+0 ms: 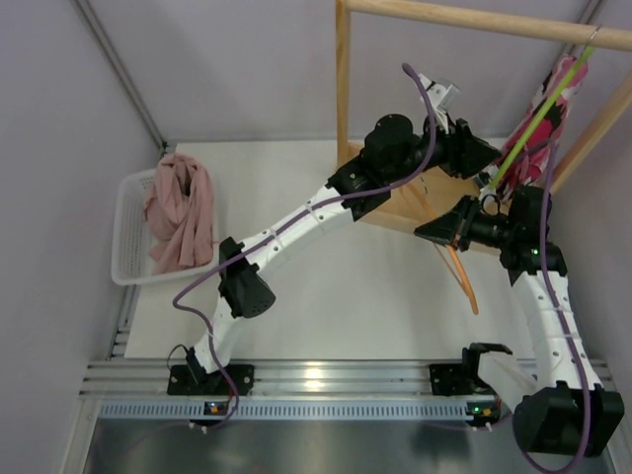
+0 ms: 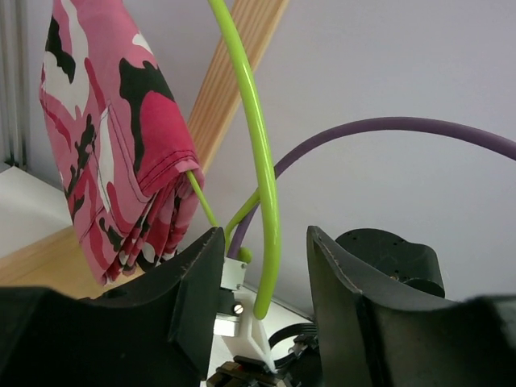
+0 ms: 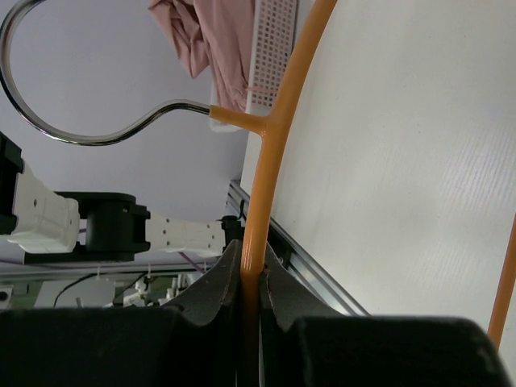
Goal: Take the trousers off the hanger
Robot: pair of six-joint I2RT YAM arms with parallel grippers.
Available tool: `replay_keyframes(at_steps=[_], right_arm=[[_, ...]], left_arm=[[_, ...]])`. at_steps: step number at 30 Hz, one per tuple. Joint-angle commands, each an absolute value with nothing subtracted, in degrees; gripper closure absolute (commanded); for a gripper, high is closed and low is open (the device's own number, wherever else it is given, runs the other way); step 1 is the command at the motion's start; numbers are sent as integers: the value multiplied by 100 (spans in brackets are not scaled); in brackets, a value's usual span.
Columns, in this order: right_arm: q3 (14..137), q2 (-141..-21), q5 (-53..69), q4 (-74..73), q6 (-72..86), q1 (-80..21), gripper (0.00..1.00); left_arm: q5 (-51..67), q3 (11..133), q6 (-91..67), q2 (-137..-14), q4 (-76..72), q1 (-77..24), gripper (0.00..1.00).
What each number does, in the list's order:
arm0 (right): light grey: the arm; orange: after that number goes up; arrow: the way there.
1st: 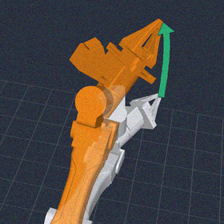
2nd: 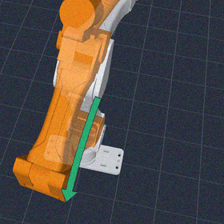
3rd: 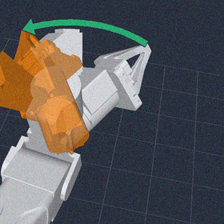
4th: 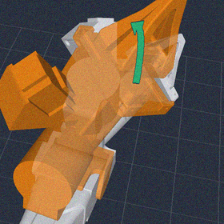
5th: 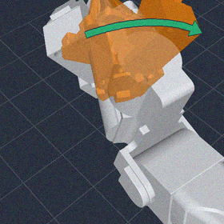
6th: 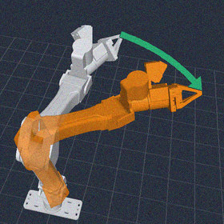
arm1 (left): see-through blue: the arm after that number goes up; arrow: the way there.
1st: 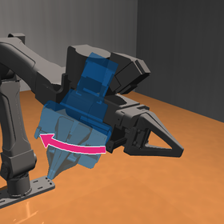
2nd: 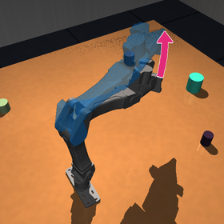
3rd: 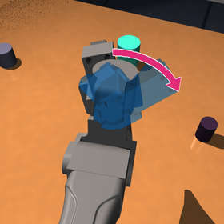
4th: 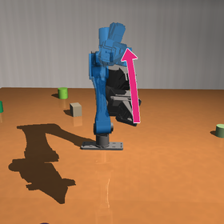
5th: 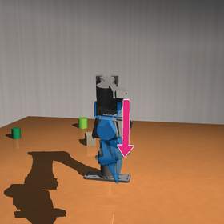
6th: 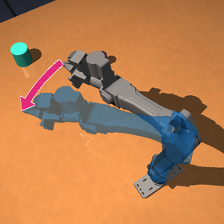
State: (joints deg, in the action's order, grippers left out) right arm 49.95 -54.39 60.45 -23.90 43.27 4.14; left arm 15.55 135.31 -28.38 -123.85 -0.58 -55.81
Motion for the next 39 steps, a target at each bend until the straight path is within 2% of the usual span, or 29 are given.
replay_keyframes(at_steps=[1,5,11,20,27,29,32,34,39], right_arm=[[5265,-5458,6012,-2479,4315,334,100],[5309,-5388,5907,-2654,4193,334,100],[5361,-5361,5836,-2856,4069,325,100],[5423,-5274,5977,-2865,4052,316,100],[5458,-5317,5959,-2866,4069,194,100],[5379,-5361,6195,-2586,4366,132,100],[4924,-5230,6521,-1270,5198,123,100],[4729,-5107,6548,-322,5702,123,100],[4326,-4852,6434,806,6652,123,100]], left_arm=[[1301,13746,-2769,-12392,-606,-5809,49],[1073,13746,-2602,-12480,-633,-5862,58],[1055,13711,-2338,-12586,-624,-6003,62],[738,13746,-2224,-12744,-659,-6021,88],[896,13851,-2276,-12841,-720,-6021,94],[931,13852,-2259,-12841,-721,-6038,94],[932,13843,-2276,-12815,-721,-6056,94],[888,13843,-2268,-12814,-721,-6056,94],[853,13825,-2180,-12762,-730,-6056,94]])
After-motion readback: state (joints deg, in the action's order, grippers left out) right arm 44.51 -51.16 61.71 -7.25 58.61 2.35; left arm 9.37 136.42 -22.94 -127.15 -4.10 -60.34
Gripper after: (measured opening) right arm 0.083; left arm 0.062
